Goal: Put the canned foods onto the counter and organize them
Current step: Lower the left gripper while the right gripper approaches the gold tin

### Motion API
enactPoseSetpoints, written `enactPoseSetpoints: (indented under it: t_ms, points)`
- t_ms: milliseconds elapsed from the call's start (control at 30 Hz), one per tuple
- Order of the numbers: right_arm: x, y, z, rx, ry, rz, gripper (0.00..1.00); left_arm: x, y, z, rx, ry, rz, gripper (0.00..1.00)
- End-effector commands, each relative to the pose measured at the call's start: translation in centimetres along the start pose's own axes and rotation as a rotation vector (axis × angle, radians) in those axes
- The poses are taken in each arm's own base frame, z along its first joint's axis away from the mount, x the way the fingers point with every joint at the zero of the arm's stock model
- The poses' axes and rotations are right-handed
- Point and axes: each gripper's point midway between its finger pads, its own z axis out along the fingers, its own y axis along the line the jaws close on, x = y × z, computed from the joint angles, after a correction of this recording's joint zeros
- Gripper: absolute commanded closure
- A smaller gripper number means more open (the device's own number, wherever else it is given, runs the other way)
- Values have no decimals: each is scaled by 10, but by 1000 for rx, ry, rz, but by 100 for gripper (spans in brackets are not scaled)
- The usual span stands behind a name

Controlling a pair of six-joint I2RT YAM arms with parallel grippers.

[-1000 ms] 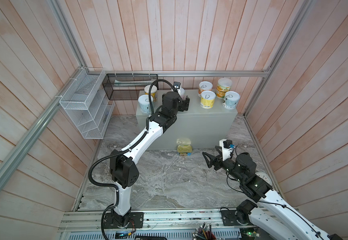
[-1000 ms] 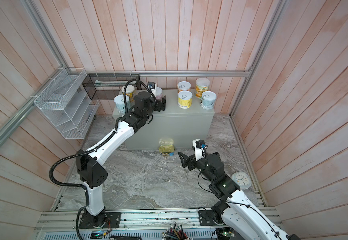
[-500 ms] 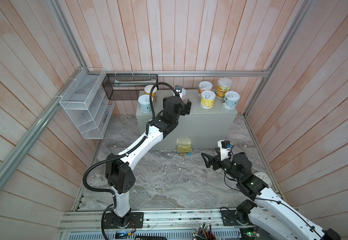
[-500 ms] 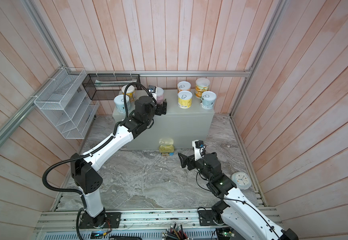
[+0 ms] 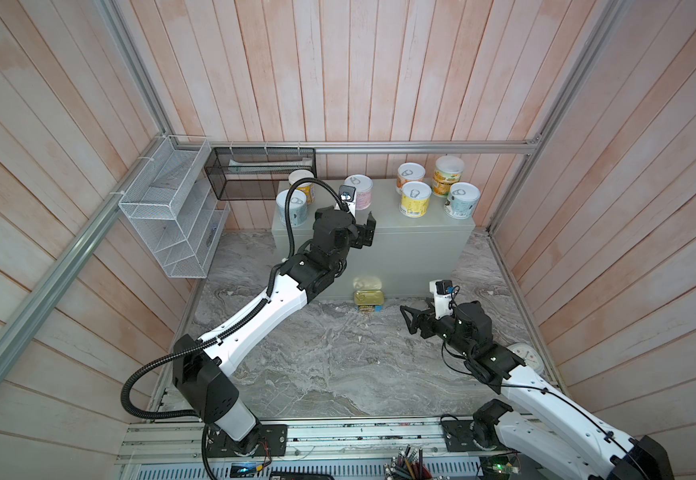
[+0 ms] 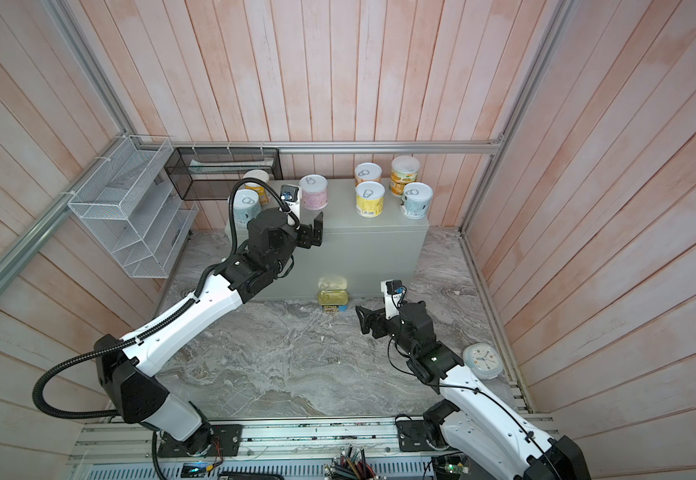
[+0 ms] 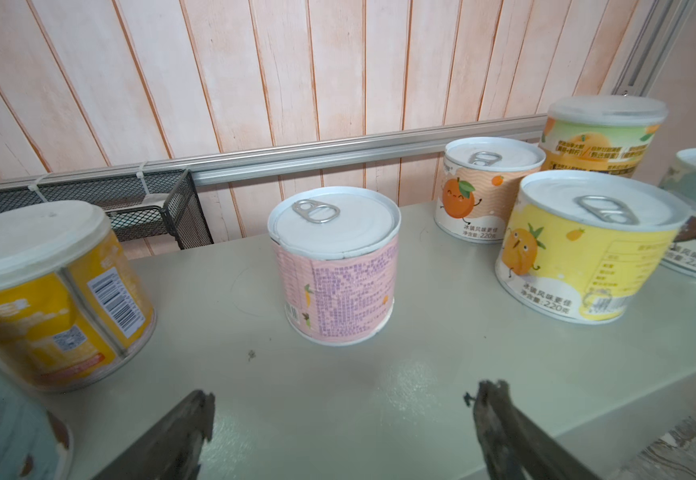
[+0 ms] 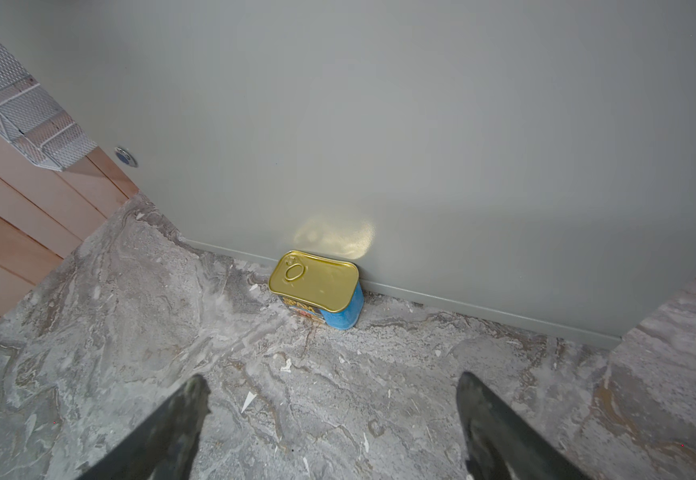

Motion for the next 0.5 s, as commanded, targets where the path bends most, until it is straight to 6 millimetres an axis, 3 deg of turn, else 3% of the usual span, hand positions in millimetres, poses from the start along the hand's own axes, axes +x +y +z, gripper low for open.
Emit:
enactPoseSetpoints:
  t_ms: [0,133,233,467]
  points:
    - [-7,3,3,-11,2,17,9,11,5,-14,-25,26,-14,0]
    - [9,-1,12,-3,46,9,11,35,14,-38,-20,65,-42,0]
    - [20,-1,23,-14,93,-2,18,54,20,-58,2,70,-78,0]
    - [28,7,53,-63,171,-23,23,102,35,-89,5,103,-78,0]
